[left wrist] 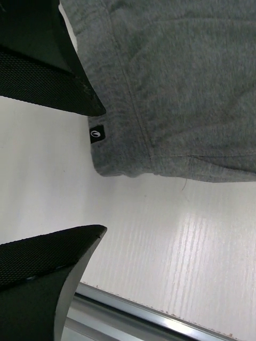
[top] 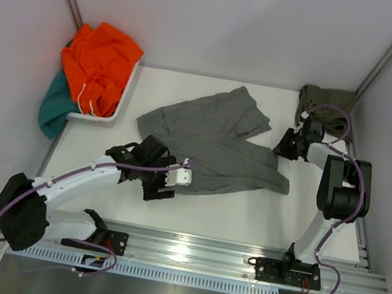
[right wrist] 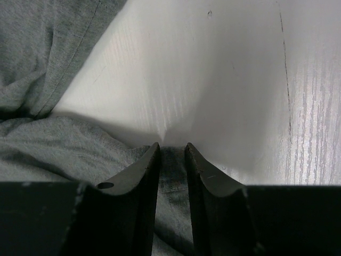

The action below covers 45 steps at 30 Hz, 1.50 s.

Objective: Fold and stack the shorts

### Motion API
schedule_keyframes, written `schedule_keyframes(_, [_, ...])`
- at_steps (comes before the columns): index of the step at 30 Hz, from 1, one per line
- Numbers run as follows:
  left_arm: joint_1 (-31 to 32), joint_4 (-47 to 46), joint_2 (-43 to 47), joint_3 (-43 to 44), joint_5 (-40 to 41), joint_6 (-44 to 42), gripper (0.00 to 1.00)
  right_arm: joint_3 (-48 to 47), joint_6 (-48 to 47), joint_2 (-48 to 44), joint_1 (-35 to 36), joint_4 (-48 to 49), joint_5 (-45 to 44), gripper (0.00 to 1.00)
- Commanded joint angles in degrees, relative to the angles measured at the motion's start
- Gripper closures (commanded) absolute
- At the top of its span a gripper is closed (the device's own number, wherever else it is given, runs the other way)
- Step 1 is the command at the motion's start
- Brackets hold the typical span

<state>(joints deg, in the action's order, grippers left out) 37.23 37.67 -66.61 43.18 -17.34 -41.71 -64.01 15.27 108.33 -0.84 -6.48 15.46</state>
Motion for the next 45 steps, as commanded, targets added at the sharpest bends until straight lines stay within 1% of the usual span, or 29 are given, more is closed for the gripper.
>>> schedule_keyframes(1, [2.2,-3.7,-3.0,0.1,3.6,2.4,0.17,-1.2,-1.3,-0.8,0.3,-1.7,0.9,0.71])
schedule_keyframes(6, [2.4,-7.5,-6.2,0.7,4.5,5.4,0.23,-1.6,-1.4,-0.1,0.4,-2.0,1.5,0.75])
schedule_keyframes(7, [2.8,-7.8,-6.9,1.1,4.5,5.9,0.26,-1.7,-1.4,-0.1,0.3,-2.0,1.7,0.77])
schedule_keyframes(9, [3.5,-8.5,-9.4,1.6,4.9,6.8,0.31,-1.7,-1.5,0.1,0.3,-2.0,2.0,0.78])
schedule_keyframes(10, [4.4,-9.0,-10.3,1.4,5.2,7.1,0.39,-1.6,-1.5,0.0,0.4,-2.0,2.1,0.79])
schedule_keyframes(12, [5.8,-10.0,-12.6,1.2,7.2,7.4,0.5,-1.6,-1.6,0.0,0.3,-2.0,2.2,0.88])
schedule_keyframes(13, [6.1,-10.1,-14.0,1.3,7.8,7.6,0.63,-1.8,-1.5,0.0,0.4,-2.1,2.1,0.97])
schedule_keyframes(14, [6.4,-10.2,-14.4,1.3,8.1,7.6,0.7,-2.1,-1.5,0.0,0.3,-2.1,2.1,1.0])
schedule_keyframes(15, [6.5,-10.2,-14.9,1.2,8.1,7.7,0.78,-2.3,-1.3,0.0,0.3,-2.1,1.9,1.0])
schedule_keyframes(16, [6.5,-10.2,-15.3,1.2,8.1,7.6,0.95,-2.7,-1.2,0.1,0.2,-2.3,1.7,1.0])
schedule_keyframes(17, [6.6,-10.2,-15.9,1.2,8.3,7.5,0.99,-3.7,-1.1,0.2,0.1,-2.6,1.6,1.0])
schedule_keyframes(19, [6.9,-9.8,-16.2,1.0,8.1,7.3,1.0,-5.2,-0.9,0.6,0.1,-3.2,0.9,1.0])
schedule_keyframes(25, [7.6,-7.7,-14.5,-0.9,7.1,5.2,1.0,-13.8,-1.6,3.2,-1.1,-5.2,-1.3,1.0])
schedule_keyframes(33, [7.7,-5.4,-11.4,-3.8,6.5,3.0,0.99,-26.0,-3.6,11.2,-1.9,-8.6,-2.9,1.0])
schedule_keyframes(38, [7.7,-4.2,-9.6,-4.8,5.5,2.1,1.0,-29.5,-4.0,14.6,-2.1,-8.5,-3.3,1.0])
schedule_keyframes(39, [7.7,-4.3,-9.4,-4.7,5.6,2.2,1.0,-29.8,-4.1,15.0,-2.1,-9.5,-3.2,0.93])
schedule_keyframes(40, [7.7,-4.4,-9.2,-4.8,6.1,2.3,1.0,-29.7,-4.1,14.7,-2.1,-9.9,-2.6,0.66])
schedule_keyframes(41, [7.7,-4.4,-9.2,-4.7,6.2,2.3,1.0,-28.8,-4.2,14.0,-2.1,-9.9,-1.2,0.6])
schedule_keyframes(42, [7.7,-4.3,-9.2,-4.6,6.2,2.4,1.0,-27.6,-4.1,12.0,-2.1,-9.3,-0.9,0.57])
schedule_keyframes(43, [7.7,-4.2,-9.2,-4.3,6.0,2.4,1.0,-24.9,-4.0,10.7,-2.1,-9.1,-0.6,0.55])
schedule_keyframes(45, [7.7,-3.8,-9.2,-4.2,5.1,2.3,1.0,-22.3,-4.5,8.2,-2.1,-10.2,-0.2,0.53])
